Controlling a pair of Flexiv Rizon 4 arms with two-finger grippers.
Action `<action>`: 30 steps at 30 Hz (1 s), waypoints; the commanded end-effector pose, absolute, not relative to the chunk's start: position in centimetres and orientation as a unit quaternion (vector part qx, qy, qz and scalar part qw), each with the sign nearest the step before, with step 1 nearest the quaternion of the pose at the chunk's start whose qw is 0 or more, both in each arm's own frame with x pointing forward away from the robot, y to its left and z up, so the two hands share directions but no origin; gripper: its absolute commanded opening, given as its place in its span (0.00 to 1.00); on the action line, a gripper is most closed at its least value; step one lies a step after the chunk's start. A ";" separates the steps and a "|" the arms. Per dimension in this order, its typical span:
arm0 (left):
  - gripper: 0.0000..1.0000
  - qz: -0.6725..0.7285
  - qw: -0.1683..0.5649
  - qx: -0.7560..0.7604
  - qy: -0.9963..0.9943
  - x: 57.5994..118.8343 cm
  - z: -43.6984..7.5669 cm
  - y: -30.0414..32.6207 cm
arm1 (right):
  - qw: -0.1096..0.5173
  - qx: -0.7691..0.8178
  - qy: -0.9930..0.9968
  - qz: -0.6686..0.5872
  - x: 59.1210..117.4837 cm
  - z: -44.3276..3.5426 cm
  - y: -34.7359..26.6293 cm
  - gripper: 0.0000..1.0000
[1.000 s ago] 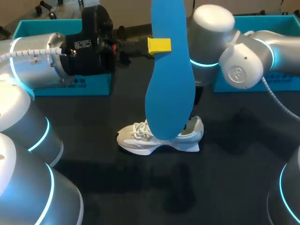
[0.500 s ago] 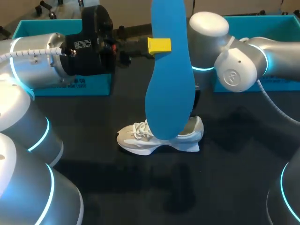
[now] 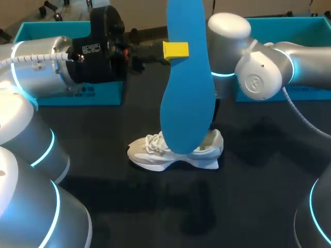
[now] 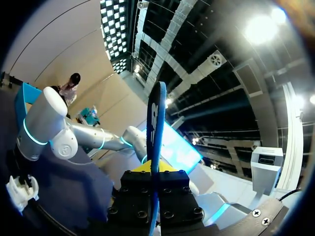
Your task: Take the shoe out of the shoebox, open the shoe tongue, remove and reinsert the insole, then place the shoe into the shoebox
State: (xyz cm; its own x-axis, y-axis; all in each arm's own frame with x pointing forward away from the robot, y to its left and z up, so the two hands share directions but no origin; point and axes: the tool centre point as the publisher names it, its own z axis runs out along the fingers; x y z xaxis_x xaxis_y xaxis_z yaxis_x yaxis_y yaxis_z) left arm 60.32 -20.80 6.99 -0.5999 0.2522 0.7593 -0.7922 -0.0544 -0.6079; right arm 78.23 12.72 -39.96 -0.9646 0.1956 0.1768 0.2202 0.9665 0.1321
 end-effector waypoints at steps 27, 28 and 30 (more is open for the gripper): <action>0.00 0.687 0.380 0.236 -0.572 60.3 7.1 -21.2 | 0.131 -0.417 -0.880 -0.185 75.9 -36.8 13.0 0.00; 0.00 0.687 0.380 0.236 -0.572 60.3 7.1 -21.2 | 0.131 -0.417 -0.880 -0.185 75.9 -36.8 13.0 0.00; 0.00 0.687 0.380 0.236 -0.572 60.3 7.1 -21.2 | 0.131 -0.417 -0.880 -0.185 75.9 -36.8 13.0 0.00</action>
